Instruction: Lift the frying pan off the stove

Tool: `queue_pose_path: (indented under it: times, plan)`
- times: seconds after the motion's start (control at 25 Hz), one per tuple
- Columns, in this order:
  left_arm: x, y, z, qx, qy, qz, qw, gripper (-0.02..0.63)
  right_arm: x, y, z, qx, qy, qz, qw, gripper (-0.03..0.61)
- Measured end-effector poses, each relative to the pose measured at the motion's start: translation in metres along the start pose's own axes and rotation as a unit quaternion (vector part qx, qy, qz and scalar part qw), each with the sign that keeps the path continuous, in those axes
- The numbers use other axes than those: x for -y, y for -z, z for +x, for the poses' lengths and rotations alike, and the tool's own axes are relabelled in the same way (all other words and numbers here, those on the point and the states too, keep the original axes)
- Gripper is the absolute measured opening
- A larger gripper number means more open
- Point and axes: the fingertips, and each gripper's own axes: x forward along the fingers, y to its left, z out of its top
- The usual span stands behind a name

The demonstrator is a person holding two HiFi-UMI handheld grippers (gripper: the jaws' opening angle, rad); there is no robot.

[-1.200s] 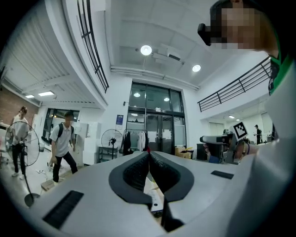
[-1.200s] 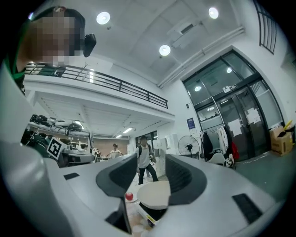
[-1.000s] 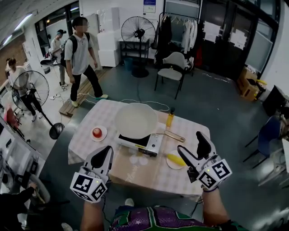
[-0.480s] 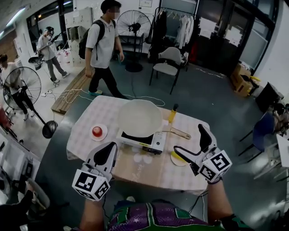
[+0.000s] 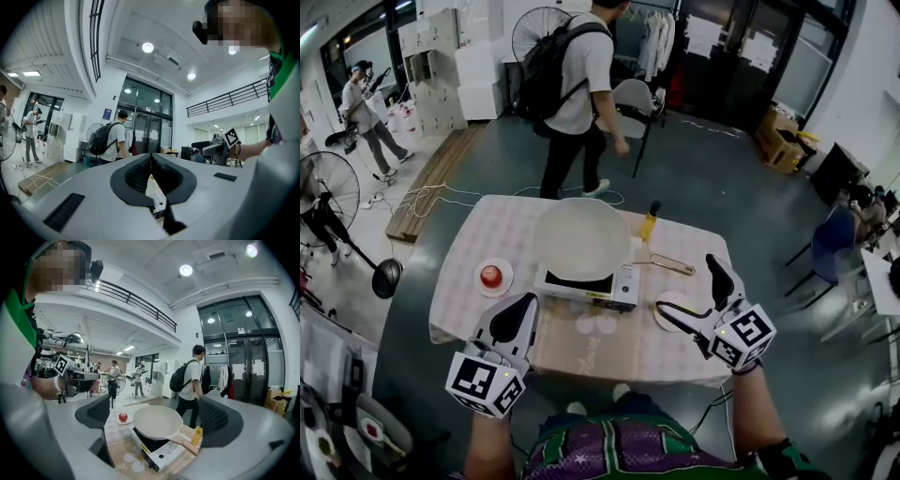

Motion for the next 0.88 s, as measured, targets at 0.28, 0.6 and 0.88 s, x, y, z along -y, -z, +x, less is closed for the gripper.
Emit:
queue_pose_path:
  times: [0.28, 0.6, 0.88]
  plan:
    - [-0.007, 0.005, 0.035, -0.007, 0.005, -0.015, 0.9999, 0.023, 0.032, 0.024, 0.028, -0.077, -0.02, -0.047, 0.996, 0.586]
    - [-0.011, 0.017, 0.082, -0.014, 0.0, -0.016, 0.9998, 0.023, 0.079, 0.072, 0.077, -0.164, -0.073, -0.081, 0.98, 0.586]
    - [-0.019, 0.024, 0.105, -0.031, -0.008, -0.017, 0.9993, 0.023, 0.1, 0.124, 0.12, -0.251, -0.133, -0.104, 0.953, 0.586]
